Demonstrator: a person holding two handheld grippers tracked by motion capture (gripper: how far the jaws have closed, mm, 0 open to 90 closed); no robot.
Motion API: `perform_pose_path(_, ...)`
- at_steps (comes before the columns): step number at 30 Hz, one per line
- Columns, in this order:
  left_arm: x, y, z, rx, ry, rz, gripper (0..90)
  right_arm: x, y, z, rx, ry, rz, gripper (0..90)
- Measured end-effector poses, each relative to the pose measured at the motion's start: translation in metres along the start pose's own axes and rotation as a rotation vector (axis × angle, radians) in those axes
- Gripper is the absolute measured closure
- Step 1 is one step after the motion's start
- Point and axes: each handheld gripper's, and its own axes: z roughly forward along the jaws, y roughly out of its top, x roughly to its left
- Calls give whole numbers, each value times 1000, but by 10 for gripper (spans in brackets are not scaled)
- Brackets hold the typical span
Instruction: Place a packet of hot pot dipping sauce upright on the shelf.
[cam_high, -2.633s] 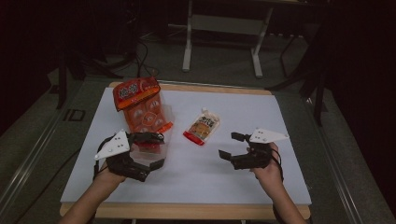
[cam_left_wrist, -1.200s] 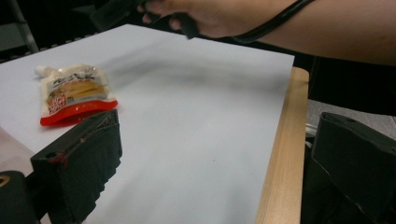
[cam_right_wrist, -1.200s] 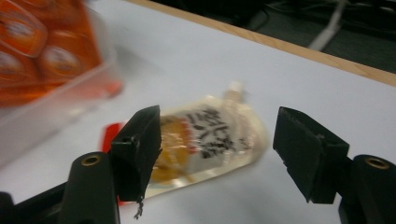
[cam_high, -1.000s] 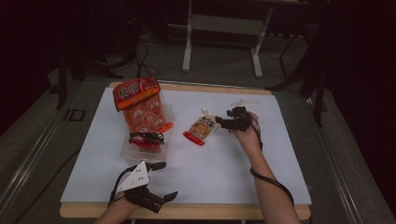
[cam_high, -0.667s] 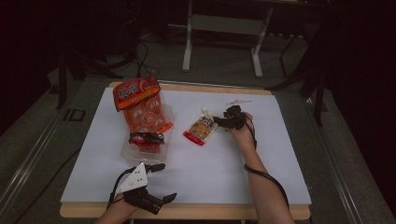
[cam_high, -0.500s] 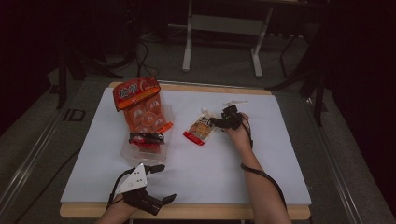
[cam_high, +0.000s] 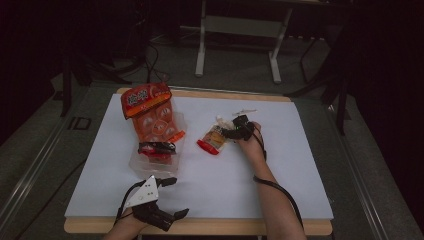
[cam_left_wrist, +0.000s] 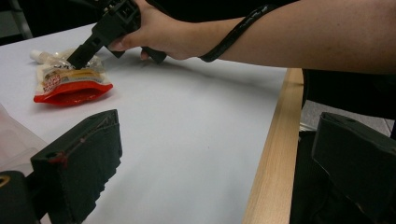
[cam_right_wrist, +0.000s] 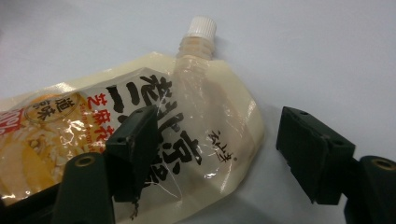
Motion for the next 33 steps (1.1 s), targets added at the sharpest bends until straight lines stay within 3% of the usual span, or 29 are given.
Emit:
perform_pose_path(6,0,0,0,-1,-3,1,22,8,3,-2,17,17,-29,525)
perform_pose_path(11,-1,1,-1,-6,-1,3,22,19,5,-3,27,30,-41,840)
perform_pose_path(15,-1,1,0,-5,0,1,22,20,10,-4,73,39,-5,874)
perform_pose_path(20,0,0,0,-3,-3,1,22,18,12,-10,84,69,24,884)
perform_pose_path(23,0,0,0,-30,-22,-22,21,20,16,-19,72,79,10,887)
perform_pose_path(27,0,1,-1,-54,-30,-22,22,23,22,-31,46,93,1,888)
perform_pose_path(29,0,1,-1,-56,-26,-8,23,24,25,-38,25,108,7,888)
perform_pose_path(33,1,0,-1,-73,-21,19,42,33,31,-52,-10,109,-30,889)
